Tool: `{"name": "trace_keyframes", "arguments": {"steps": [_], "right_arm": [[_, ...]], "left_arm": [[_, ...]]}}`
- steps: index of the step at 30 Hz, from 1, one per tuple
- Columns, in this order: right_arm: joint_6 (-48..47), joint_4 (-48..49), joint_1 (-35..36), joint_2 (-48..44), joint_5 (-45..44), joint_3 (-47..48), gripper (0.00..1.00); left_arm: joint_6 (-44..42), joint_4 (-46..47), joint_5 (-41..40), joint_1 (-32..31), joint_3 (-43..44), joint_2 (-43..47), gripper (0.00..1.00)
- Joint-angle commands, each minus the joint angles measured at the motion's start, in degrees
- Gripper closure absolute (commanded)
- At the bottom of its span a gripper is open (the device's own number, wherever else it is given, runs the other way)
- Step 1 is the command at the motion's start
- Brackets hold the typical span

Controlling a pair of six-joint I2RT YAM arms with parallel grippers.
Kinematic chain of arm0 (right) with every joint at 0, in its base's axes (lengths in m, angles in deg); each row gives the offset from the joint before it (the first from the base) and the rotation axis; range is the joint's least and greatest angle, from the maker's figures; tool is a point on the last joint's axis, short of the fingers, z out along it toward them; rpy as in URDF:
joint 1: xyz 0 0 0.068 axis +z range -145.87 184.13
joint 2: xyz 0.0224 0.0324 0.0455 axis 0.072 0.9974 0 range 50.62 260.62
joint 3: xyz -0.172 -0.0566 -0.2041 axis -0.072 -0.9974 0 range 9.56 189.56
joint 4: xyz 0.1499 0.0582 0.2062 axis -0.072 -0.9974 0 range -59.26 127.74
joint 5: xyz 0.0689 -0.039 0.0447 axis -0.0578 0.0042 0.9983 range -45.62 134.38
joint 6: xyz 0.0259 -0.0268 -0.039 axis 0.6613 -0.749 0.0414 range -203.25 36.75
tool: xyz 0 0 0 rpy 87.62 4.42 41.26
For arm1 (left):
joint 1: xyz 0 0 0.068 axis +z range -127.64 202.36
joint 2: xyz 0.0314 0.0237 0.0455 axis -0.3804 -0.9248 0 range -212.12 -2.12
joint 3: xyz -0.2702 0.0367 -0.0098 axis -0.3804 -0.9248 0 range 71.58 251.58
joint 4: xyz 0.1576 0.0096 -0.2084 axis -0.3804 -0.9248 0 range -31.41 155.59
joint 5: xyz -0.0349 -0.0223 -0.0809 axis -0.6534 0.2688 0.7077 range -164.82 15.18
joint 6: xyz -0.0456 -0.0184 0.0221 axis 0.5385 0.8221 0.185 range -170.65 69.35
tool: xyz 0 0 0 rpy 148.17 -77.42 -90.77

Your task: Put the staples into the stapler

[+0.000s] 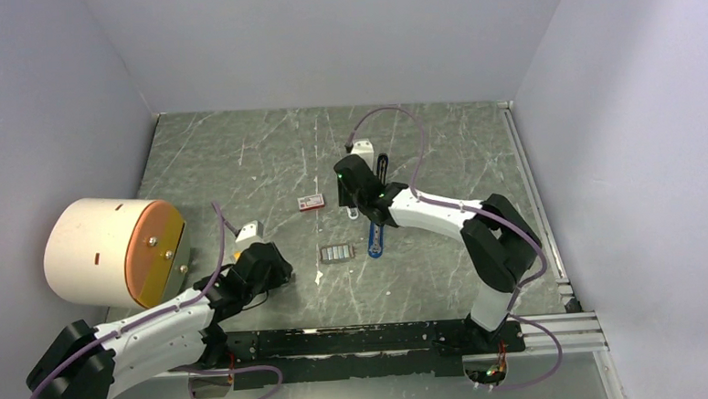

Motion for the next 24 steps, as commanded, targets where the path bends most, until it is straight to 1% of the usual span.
{"name": "trace_keyframes", "arguments": {"steps": [1, 2, 3, 6, 8, 9, 10, 11, 14, 17, 20, 23, 24], "right_arm": [[-1.16, -3.87, -0.48, -2.76, 1.43, 3.48, 0.53], [-1.03, -4.83, -0.53, -2.79, 1.41, 4.1, 0.45], [-1.06, -5.37, -0.67, -2.69, 1.5, 4.59, 0.39], [-2.34, -6.58, -1.25, -0.48, 1.72, 7.04, 0.33], [-3.28, -8.67, -1.83, 2.17, 1.48, 10.33, 0.29], [-3.86, -9.61, -2.18, 3.61, 1.57, 11.97, 0.28], [-4.04, -10.54, -2.54, 4.97, 1.87, 13.37, 0.27], [-4.13, -11.58, -2.92, 6.39, 2.33, 14.8, 0.27], [-4.39, -12.89, -3.93, 9.87, 3.05, 18.29, 0.27], [-5.41, -13.81, -4.72, 12.73, 4.03, 20.76, 0.29], [-5.73, -15.59, -5.43, 14.92, 3.98, 22.97, 0.35], [-5.82, -17.06, -6.23, 15.86, 4.71, 23.9, 0.47], [-5.71, -17.47, -6.46, 15.84, 4.91, 24.0, 0.49]], "left_arm": [[-1.54, 3.11, 2.18, 0.28, 2.95, 0.88, 0.5], [-2.08, 3.45, 3.0, 0.3, 3.24, 0.84, 0.46], [-2.03, 3.53, 3.53, 0.35, 3.77, 0.78, 0.41], [-1.31, 4.73, 5.94, 0.95, 4.9, 0.11, 0.24], [-1.56, 6.88, 7.7, 1.47, 5.69, -0.66, 0.17], [-1.94, 7.74, 8.83, 1.95, 6.21, -1.41, 0.1], [-2.39, 8.35, 9.98, 2.51, 7.12, -2.28, 0.04], [-2.96, 8.75, 11.46, 3.2, 8.19, -3.34, 0.04], [-4.1, 10.31, 15.6, 5.08, 11.12, -7.77, 0.04], [-4.71, 13.57, 18.71, 6.06, 13.24, -11.33, 0.13], [-4.56, 16.67, 21.26, 7.11, 14.63, -14.72, 0.19], [-4.32, 19.91, 23.39, 7.75, 15.69, -18.32, 0.27], [-4.21, 20.91, 24.16, 7.83, 16.07, -19.56, 0.3]]}}
